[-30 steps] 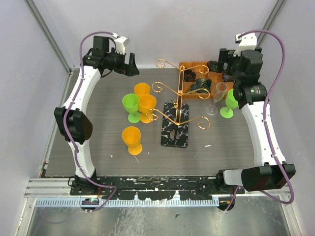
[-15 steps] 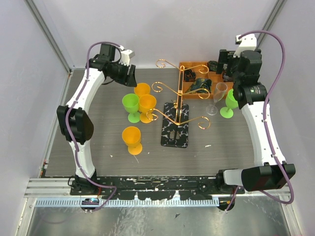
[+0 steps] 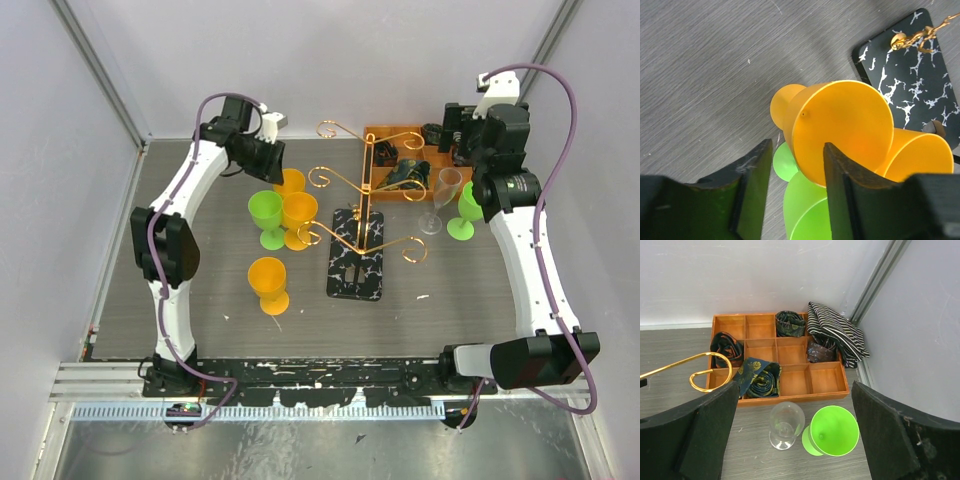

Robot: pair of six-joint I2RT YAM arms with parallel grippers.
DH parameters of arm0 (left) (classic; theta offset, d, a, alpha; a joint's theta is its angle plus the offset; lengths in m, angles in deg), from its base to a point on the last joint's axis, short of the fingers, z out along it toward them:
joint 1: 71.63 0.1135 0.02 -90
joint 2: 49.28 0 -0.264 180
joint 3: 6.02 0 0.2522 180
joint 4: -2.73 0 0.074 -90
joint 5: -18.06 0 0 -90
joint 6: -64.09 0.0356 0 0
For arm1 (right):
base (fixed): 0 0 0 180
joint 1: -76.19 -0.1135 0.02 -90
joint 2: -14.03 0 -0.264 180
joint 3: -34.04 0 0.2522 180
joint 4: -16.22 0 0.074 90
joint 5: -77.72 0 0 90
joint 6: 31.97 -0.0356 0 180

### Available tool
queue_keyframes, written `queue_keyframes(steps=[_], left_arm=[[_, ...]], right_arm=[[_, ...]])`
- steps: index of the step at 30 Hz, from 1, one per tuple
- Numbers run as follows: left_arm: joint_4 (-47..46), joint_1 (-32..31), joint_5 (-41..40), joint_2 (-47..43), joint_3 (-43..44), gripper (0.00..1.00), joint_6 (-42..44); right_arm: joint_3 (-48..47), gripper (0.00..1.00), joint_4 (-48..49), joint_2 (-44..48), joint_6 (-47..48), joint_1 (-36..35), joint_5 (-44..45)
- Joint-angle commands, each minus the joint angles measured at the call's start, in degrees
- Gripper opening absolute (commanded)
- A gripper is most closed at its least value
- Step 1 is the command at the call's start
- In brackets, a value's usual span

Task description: Place the wine glass upside down on the wine glass rack

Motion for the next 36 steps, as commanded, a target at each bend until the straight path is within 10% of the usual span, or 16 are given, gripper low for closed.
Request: queue_keyframes(steps=[1, 12, 23, 36], left_arm=[[0.4, -0.2, -3.0, 0.7, 3.3, 0.44, 0.9], [0.6, -0.4, -2.4, 1.6, 4.9, 0.01, 0.9], [0.5, -0.5, -2.4, 1.2, 4.0, 0.27, 1.3], [1.8, -2.5, -7.4, 4.0, 5.5, 0.3, 2.7]], right_arm=[[0.0, 0.99, 2.4, 1.3, -0.7, -0.3, 1.8], [-0.1, 0.97, 3.0, 0.7, -0.7, -0.3, 1.5], [0.7, 0.97, 3.0, 0.7, -0.4, -0.3, 1.7], [0.8, 0.97, 3.0, 0.6, 0.2, -0.3, 1.8]])
